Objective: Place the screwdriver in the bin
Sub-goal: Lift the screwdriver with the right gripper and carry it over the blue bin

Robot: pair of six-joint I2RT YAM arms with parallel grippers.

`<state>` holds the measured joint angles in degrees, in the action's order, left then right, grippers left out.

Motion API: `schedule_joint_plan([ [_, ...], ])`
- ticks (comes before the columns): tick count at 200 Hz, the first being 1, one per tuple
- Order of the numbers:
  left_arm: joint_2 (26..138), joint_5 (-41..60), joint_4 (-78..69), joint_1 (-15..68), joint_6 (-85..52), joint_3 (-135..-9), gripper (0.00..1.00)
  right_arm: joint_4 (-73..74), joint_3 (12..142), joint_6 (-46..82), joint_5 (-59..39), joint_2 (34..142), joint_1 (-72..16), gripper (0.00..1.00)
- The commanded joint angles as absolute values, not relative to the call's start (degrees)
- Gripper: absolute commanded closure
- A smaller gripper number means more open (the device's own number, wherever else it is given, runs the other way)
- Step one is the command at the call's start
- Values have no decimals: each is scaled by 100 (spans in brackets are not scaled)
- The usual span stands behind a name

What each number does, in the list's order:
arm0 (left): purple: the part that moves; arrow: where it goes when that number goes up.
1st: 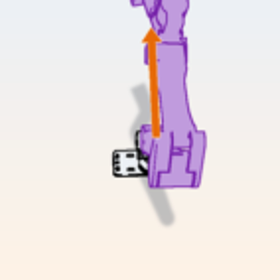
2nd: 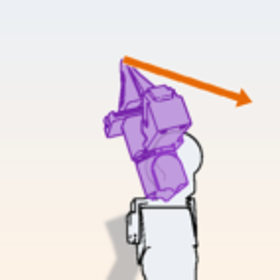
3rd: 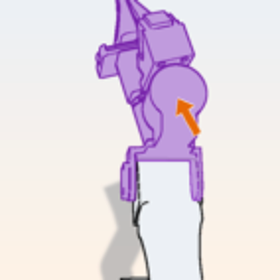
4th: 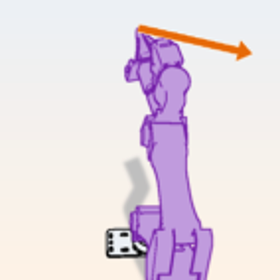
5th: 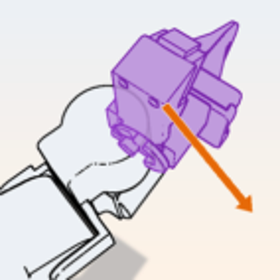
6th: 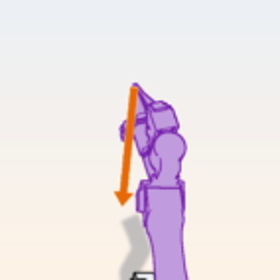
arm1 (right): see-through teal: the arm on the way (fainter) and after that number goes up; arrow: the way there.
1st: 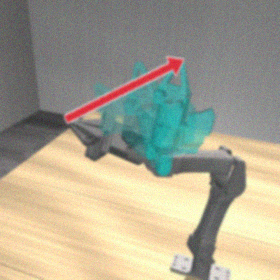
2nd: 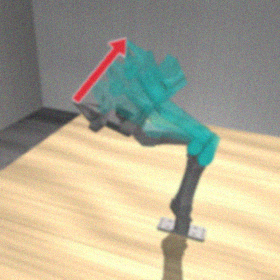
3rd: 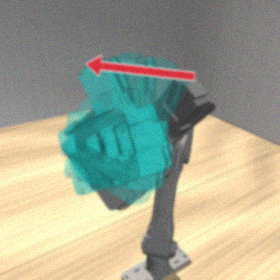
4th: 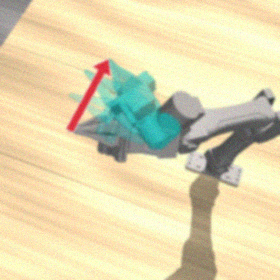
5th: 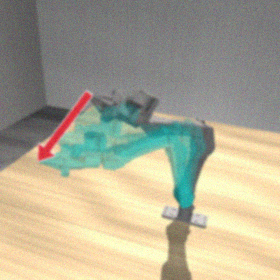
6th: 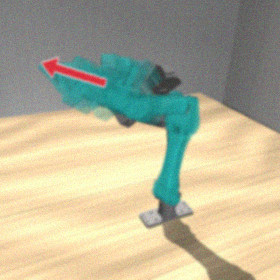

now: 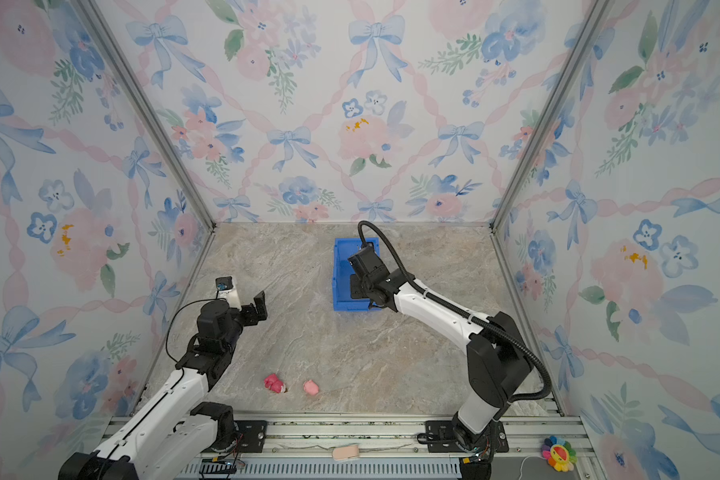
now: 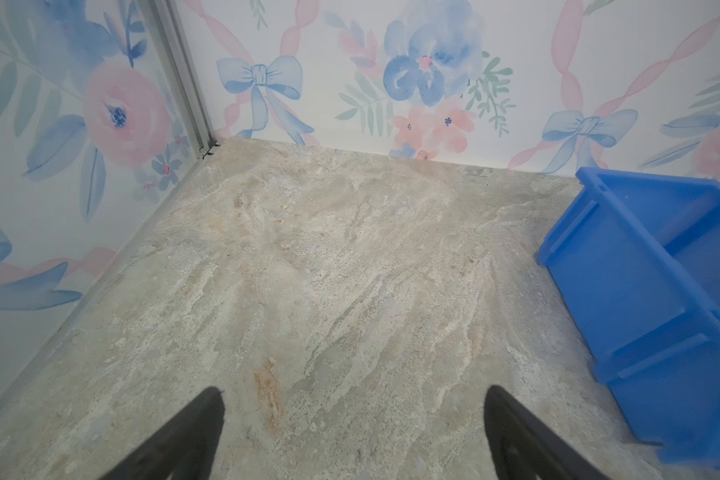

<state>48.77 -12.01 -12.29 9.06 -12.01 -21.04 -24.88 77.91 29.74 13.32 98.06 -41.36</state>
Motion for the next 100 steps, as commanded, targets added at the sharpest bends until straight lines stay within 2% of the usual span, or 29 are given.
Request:
schedule_joint_plan([
  [1, 4767, -1244, -1344, 957, -1086, -2018, 2, -2400, 8197, 3199, 1319, 10216, -4092, 97],
  [100, 4664, -1346, -1292, 1042, -1089, -1970, 2, -2360, 9052, 3462, 1081, 11624, -3911, 95],
])
